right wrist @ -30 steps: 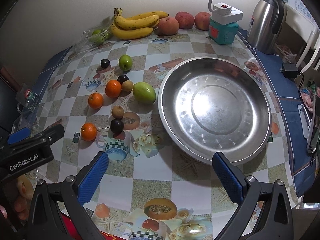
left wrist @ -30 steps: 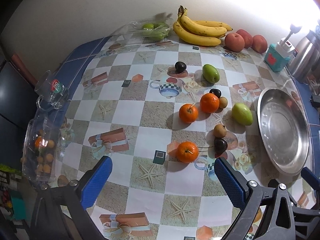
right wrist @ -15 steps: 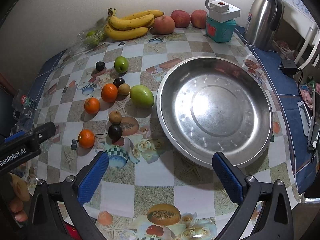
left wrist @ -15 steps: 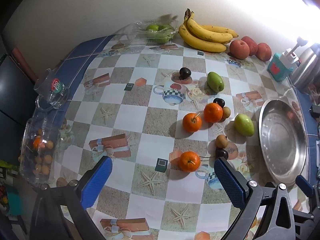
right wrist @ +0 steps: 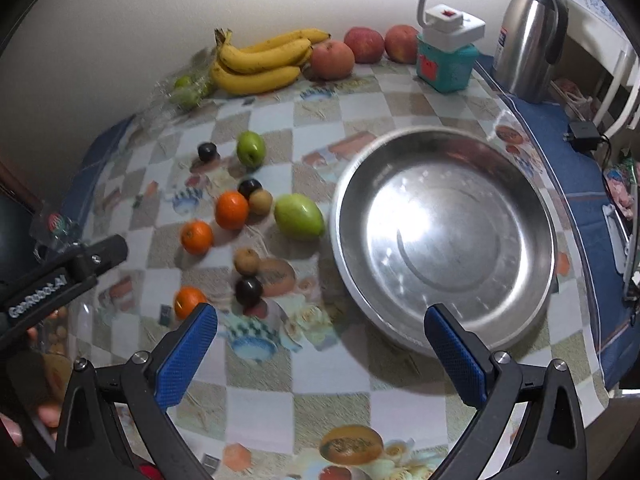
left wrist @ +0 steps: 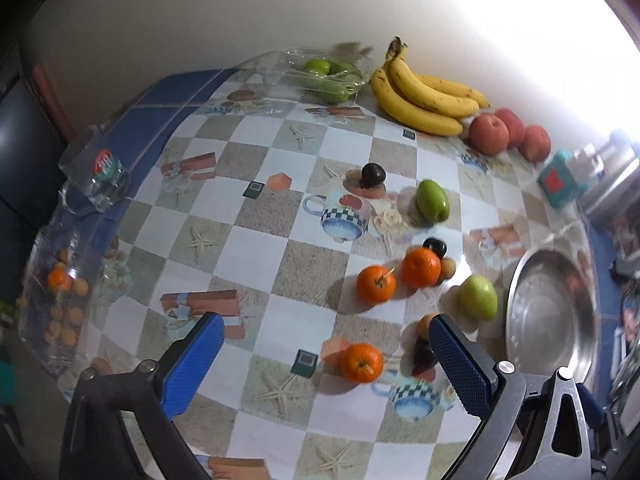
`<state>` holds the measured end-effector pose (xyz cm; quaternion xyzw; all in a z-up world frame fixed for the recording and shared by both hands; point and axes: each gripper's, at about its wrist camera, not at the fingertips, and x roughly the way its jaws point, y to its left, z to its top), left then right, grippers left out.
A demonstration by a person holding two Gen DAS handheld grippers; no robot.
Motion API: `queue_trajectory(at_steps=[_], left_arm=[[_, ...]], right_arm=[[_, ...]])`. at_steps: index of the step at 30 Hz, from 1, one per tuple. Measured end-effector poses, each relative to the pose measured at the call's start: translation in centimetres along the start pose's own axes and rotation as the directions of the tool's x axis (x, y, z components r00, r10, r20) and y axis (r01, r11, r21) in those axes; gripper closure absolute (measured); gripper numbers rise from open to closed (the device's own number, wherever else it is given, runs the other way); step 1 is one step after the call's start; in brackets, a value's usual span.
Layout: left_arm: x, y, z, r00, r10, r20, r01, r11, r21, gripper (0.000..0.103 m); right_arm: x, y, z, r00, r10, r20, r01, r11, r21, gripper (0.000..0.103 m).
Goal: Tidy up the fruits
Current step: 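Move both tools toward the fruit beside the steel bowl, then close the right gripper on the dark plum near the green pear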
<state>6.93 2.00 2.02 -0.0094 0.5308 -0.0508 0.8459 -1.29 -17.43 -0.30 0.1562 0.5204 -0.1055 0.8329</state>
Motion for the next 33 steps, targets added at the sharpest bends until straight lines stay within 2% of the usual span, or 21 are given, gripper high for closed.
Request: queue_trajectory(at_steps=[7, 12, 15, 18, 20, 22, 26, 30, 33], left_arm=[[1.7, 2.5, 0.7, 1.000, 0.024, 0.004, -0.023, 0.995, -0.093, 0.000], [3.6, 3.8, 0.1, 0.999, 0.038, -0.035, -0.042, 0.991, -0.124, 0.000], [4.0, 4.3, 0.1, 0.998, 0.056, -0.042, -0.062, 0.989, -0.134, 0.000], [4.8, 4.9, -0.1, 0.994, 0.086, -0.072, -0.096, 0.983, -0.153, 0.000], [5.4, 5.4, -0.2, 0.992, 0.079, -0.099, -0.095, 0.981, -0.166, 0.000], [5.7, 5.6, -0.2, 0.991, 0.076, -0.114, -0.095, 0.980, -0.176, 0.000], [6.2, 5.8, -0.1, 0.988, 0.070, -0.134, -0.094, 0.978, -0.186, 0.000], [7.1, 5.7, -0.3, 0.985, 0.040, -0.167, -0.072, 0.979, -0.189, 0.000], [7.5, 5.3, -0.4, 0.983, 0.024, -0.184, -0.059, 0.981, -0.183, 0.000]], right_arm=[[0.4, 1.5, 1.4, 0.998, -0.025, 0.063, 0.028, 0.999, -0.045, 0.000], [3.2, 2.4, 1.5, 1.000, -0.013, -0.011, 0.012, 0.999, -0.031, 0.000], [4.6, 3.0, 1.4, 0.998, 0.012, -0.069, -0.013, 1.000, -0.017, 0.007], [5.8, 3.5, 1.3, 0.995, 0.016, -0.102, -0.017, 1.000, -0.001, 0.008], [6.3, 3.8, 1.2, 0.993, 0.022, -0.120, -0.022, 1.000, 0.000, 0.012], [6.8, 4.0, 1.2, 0.990, 0.028, -0.135, -0.028, 1.000, 0.006, 0.021], [7.5, 3.8, 1.0, 0.987, 0.050, -0.150, -0.043, 0.998, 0.051, 0.026], [8.3, 4.3, 0.6, 0.985, 0.053, -0.162, -0.049, 0.998, 0.028, 0.028], [9.1, 4.9, 0.4, 0.982, 0.071, -0.176, -0.071, 0.997, 0.004, 0.038]])
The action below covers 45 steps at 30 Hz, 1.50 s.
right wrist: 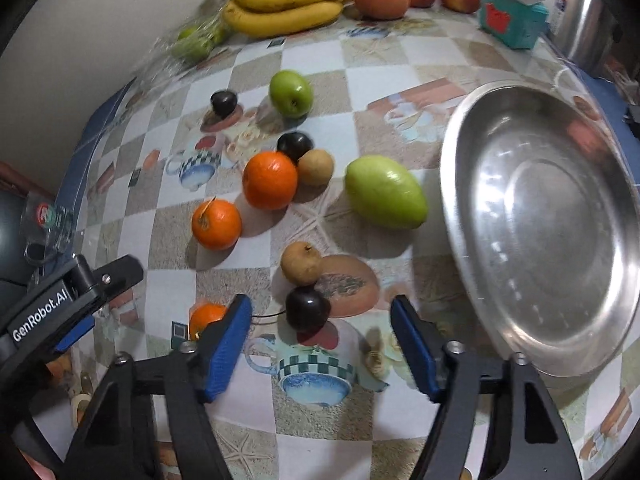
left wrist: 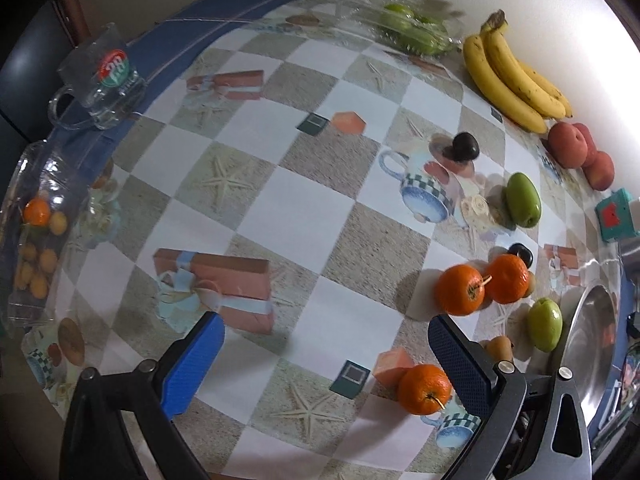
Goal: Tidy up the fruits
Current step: 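Close the right gripper on the dark plum near the green pear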
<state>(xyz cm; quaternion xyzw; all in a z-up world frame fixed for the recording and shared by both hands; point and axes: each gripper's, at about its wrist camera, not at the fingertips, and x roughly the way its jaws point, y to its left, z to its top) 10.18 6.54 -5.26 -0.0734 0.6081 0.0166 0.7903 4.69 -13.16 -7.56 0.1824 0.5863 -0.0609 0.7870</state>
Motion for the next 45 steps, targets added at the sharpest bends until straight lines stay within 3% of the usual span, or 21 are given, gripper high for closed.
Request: queue_trajectory(at_steps=[5, 7, 13, 21, 30, 41, 45], left_arm=[[0.2, -0.3, -0.1, 1.000, -0.001, -0.009, 0.001, 1.000, 0.000, 0.001], [0.2, -0.4, -0.1, 1.000, -0.009, -0.014, 0.009, 1.000, 0.001, 0.001], [0.7, -0.9, -0.2, 0.999, -0.034, -0.037, 0.034, 0.999, 0.008, 0.006], [1.1, -1.8, -0.4, 0.996, -0.065, -0.058, 0.065, 0.998, 0.010, 0.009], [1.2, -1.9, -0.6, 0.990, -0.115, -0.080, 0.116, 0.993, -0.002, 0.014], [1.6, -3.2, -1.0, 0.982, -0.150, -0.115, 0.154, 0.988, 0.024, 0.022], [1.7, -4.1, -1.4, 0.981, -0.144, -0.130, 0.152, 0.987, 0.056, 0.035]], right_arm=[[0.7, 0.4, 0.1, 1.000, 0.010, -0.003, -0.010, 1.000, -0.023, 0.043], [1.1, 0.5, 0.1, 1.000, 0.011, -0.010, -0.011, 1.000, -0.021, 0.051], [2.1, 0.8, 0.2, 1.000, -0.015, -0.021, 0.014, 0.999, -0.044, 0.062], [2.2, 0.4, 0.3, 1.000, 0.007, -0.013, -0.008, 0.999, -0.039, 0.076], [0.0, -0.5, 0.1, 0.998, 0.056, 0.031, -0.056, 0.998, -0.001, 0.076], [-3.2, -4.2, 0.2, 0.992, -0.035, 0.124, 0.023, 0.995, 0.095, 0.076], [-3.5, -5.4, 0.2, 0.991, -0.028, 0.129, 0.011, 0.991, 0.134, 0.076]])
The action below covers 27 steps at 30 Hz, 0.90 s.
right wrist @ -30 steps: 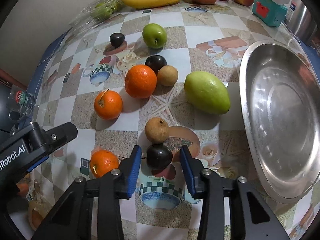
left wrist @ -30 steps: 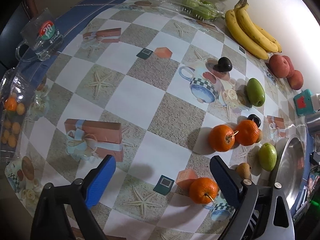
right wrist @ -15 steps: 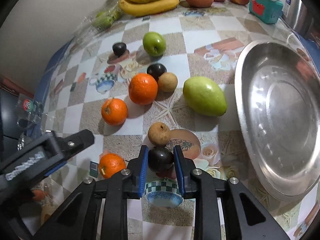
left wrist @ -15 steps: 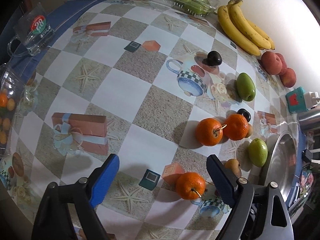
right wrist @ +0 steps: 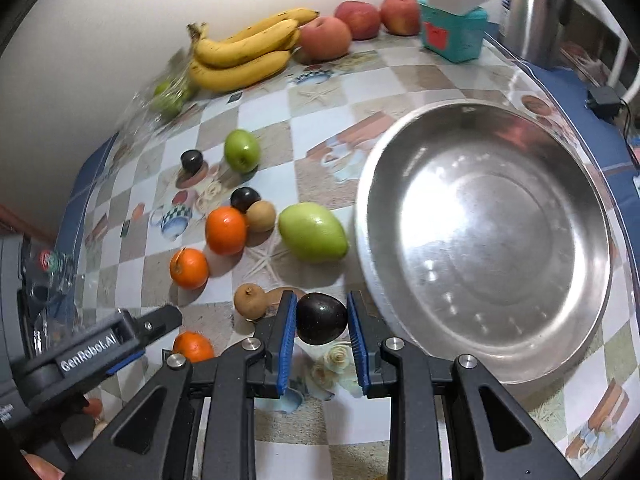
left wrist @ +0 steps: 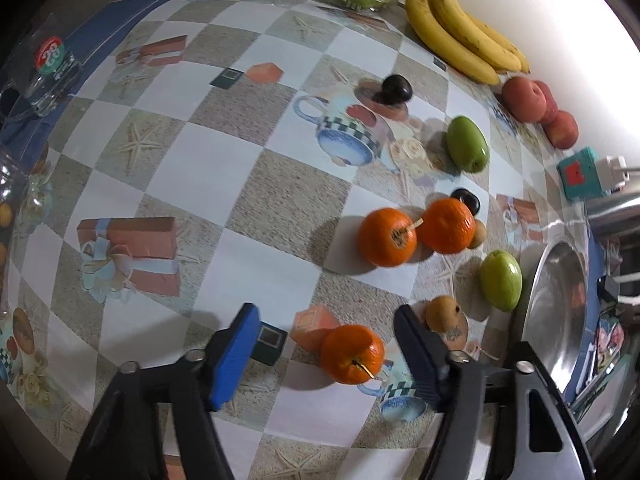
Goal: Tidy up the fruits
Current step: 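Close the right gripper on the dark plum near the green pear, then grasp an orange with the left gripper while the right lifts the plum toward the bowl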
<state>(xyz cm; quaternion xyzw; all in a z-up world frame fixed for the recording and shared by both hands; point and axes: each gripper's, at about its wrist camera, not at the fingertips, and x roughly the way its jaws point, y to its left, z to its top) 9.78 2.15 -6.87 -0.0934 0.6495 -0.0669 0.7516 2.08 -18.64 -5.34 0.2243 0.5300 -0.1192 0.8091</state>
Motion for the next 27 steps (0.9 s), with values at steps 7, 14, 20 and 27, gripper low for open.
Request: queue_trajectory(at_steps=[7, 14, 20, 27], left_arm=[[0.8, -1.1, -0.6, 0.999, -0.003, -0.038, 0.004, 0.999, 0.038, 0.045], [1.2, -2.1, -1.1, 0.999, 0.023, -0.045, -0.020, 0.997, 0.074, 0.049], [1.8, -2.8, -1.3, 0.998, 0.038, -0.055, -0.033, 0.996, 0.087, 0.061], [1.0, -3.2, -1.5, 0.999, 0.032, -0.022, -0.030, 0.996, 0.087, 0.064]], right_arm=[[-0.3, -0.4, 0.1, 1.000, 0.001, 0.008, -0.001, 1.000, 0.012, 0.076], [-0.4, -0.5, 0.1, 1.000, 0.010, 0.011, -0.010, 1.000, 0.012, 0.076], [-0.5, -0.5, 0.1, 1.000, 0.016, 0.015, -0.016, 1.000, 0.017, 0.076], [-0.7, -0.7, 0.2, 1.000, 0.023, 0.020, -0.024, 0.999, 0.026, 0.076]])
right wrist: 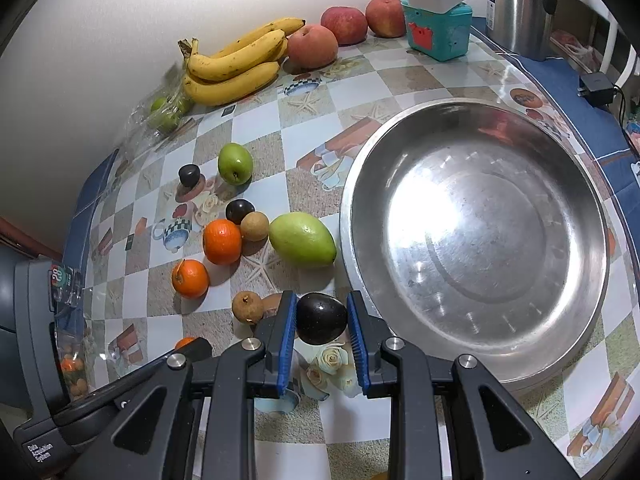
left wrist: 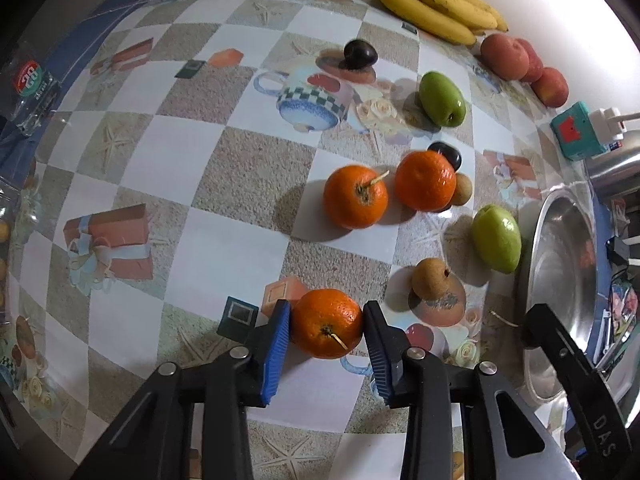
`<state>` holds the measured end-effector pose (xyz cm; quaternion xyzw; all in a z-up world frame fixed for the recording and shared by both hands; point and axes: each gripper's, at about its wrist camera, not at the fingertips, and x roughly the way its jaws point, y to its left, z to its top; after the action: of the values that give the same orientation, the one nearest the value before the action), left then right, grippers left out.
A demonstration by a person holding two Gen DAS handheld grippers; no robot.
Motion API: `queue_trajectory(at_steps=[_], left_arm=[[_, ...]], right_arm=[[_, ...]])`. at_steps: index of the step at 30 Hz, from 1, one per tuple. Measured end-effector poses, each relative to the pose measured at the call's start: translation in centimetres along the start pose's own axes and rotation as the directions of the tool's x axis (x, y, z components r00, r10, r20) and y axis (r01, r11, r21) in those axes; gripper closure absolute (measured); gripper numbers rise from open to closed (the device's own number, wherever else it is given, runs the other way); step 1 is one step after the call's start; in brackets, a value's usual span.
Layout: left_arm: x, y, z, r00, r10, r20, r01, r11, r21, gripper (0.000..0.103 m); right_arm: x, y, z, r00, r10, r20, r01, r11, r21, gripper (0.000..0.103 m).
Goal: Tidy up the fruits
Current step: 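Grasp an orange with the left gripper while the right lifts the plum toward the bowl, then lower the orange into the bowl and open the left gripper while the right releases the plum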
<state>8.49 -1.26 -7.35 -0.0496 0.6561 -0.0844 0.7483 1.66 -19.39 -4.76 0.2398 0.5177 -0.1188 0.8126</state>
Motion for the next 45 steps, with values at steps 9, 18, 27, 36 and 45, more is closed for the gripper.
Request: queue_trajectory(at_steps=[9, 18, 27, 36, 45], left_arm=[[-2.5, -0.6, 0.6, 0.993, -0.037, 0.110, 0.036, 0.999, 0.014, 0.064], [-3.5, -4.5, 0.4, 0.980, -0.093, 0.174, 0.069, 0.988, 0.138, 0.064], [-3.7, -11.3, -1.2, 0.960, -0.210, 0.184, 0.139, 0.932, 0.334, 0.064], [-2.4, -16.6, -2.8, 0.955, -0.255, 0.154, 0.158, 0.873, 0.461, 0.064], [0.1, -18.5, -3.6, 0.963, -0.245, 0.110, 0.158, 0.849, 0.504, 0.063]], right_arm=[[-0.8, -2.8, 0.7, 0.999, -0.035, 0.027, 0.032, 0.995, 0.093, 0.076], [-1.8, -9.4, 1.0, 0.988, -0.146, 0.043, 0.128, 0.950, 0.284, 0.076], [-2.0, -13.7, 0.7, 0.982, -0.187, 0.032, 0.160, 0.907, 0.389, 0.076], [-1.8, -15.6, 0.4, 0.980, -0.201, 0.016, 0.175, 0.888, 0.425, 0.076], [-1.6, -16.2, 0.1, 0.978, -0.208, -0.005, 0.190, 0.882, 0.431, 0.076]])
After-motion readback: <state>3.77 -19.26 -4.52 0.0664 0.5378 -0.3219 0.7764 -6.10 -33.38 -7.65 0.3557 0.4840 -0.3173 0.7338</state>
